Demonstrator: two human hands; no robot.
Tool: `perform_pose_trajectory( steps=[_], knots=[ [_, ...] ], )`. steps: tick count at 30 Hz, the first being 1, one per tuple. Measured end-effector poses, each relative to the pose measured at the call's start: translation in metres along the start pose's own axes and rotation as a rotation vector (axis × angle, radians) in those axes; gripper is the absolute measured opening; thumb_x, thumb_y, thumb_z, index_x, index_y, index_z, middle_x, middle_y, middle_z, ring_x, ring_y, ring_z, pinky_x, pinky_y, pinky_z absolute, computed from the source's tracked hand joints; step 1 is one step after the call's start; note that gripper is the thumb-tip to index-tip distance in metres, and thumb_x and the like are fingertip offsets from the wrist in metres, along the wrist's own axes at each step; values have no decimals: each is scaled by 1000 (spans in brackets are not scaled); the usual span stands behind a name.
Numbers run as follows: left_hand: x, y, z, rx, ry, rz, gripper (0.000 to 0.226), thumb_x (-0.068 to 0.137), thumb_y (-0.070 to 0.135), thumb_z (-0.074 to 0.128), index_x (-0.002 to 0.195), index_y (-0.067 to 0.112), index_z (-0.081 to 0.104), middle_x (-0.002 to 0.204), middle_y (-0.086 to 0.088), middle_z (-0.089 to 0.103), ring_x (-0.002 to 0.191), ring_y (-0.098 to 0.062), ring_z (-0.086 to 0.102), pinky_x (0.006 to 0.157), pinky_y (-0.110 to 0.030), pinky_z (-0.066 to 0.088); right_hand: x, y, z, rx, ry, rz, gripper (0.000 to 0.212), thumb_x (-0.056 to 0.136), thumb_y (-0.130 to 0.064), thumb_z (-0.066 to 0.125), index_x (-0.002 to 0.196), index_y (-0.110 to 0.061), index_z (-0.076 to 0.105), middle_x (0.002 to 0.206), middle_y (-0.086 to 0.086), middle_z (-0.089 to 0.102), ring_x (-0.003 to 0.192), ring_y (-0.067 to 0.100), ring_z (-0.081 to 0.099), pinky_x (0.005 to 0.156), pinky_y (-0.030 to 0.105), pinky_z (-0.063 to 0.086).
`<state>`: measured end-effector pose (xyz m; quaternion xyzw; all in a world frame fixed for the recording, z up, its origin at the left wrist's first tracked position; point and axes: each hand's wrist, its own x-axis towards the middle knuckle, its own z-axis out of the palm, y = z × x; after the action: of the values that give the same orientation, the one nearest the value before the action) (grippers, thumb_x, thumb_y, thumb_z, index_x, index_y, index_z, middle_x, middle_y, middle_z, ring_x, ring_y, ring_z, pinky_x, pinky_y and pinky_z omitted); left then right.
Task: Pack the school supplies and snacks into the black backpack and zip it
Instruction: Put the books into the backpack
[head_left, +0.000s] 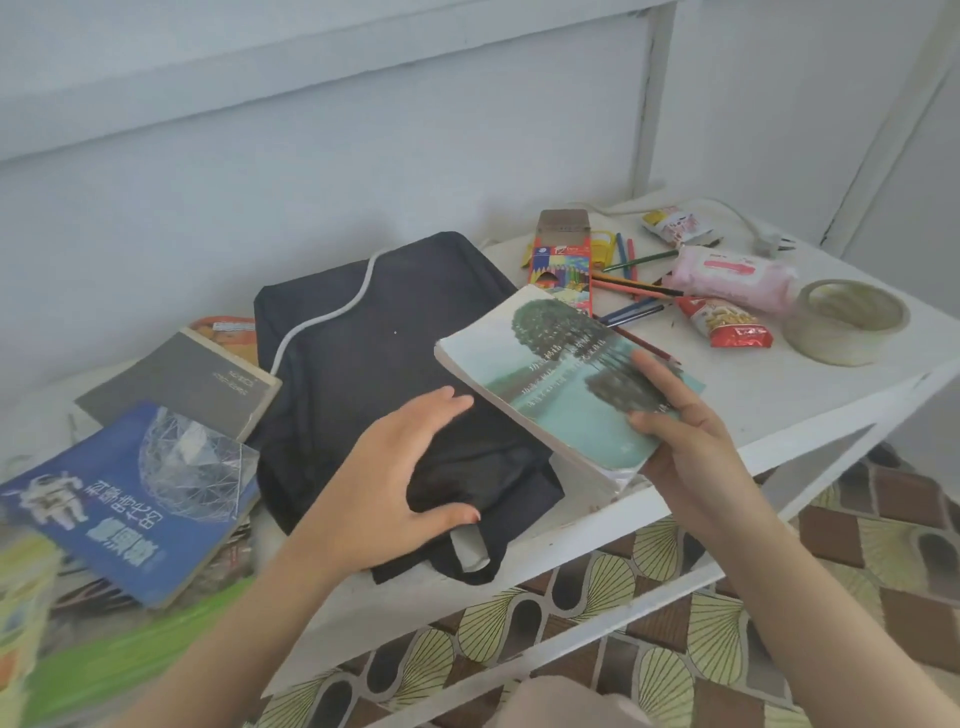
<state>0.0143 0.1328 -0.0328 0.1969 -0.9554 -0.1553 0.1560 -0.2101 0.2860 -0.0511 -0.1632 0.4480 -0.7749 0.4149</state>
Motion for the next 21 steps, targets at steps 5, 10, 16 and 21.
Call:
perform_pose_trajectory(
  steps=[5, 10, 16, 21],
  knots=[
    [-16, -32, 11, 384, 495, 424, 20, 86, 15, 59, 105, 15, 54, 104, -3, 58, 93, -19, 52, 85, -27, 41, -22, 13, -6, 45, 108, -11, 55, 88, 14, 39, 129, -19, 55, 117, 2, 67, 103, 18, 66, 75, 27, 57],
    [1, -46, -2, 458, 369, 424, 19, 83, 11, 56, 98, 11, 66, 89, -11, 71, 86, -25, 63, 80, -35, 51, -47, 29, -13, 131, 191, -9, 55, 88, 13, 37, 130, -18, 54, 124, 4, 64, 109, 22, 63, 76, 29, 58],
    [13, -50, -13, 482, 56, 186, 59, 65, 37, 83, 112, 10, 58, 88, -5, 68, 80, -25, 65, 79, -37, 51, -66, 36, -13, 170, 265, -52, 54, 89, 12, 36, 132, -17, 51, 129, 5, 60, 113, 22, 61, 80, 28, 57],
    [32, -55, -42, 190, 50, 5, 45, 90, 21, 58, 129, 19, 36, 101, -13, 66, 96, -33, 61, 81, -37, 44, -75, 39, -10, 132, 284, -84, 53, 89, 12, 36, 128, -19, 54, 127, 4, 62, 108, 18, 63, 81, 28, 56]
  ],
)
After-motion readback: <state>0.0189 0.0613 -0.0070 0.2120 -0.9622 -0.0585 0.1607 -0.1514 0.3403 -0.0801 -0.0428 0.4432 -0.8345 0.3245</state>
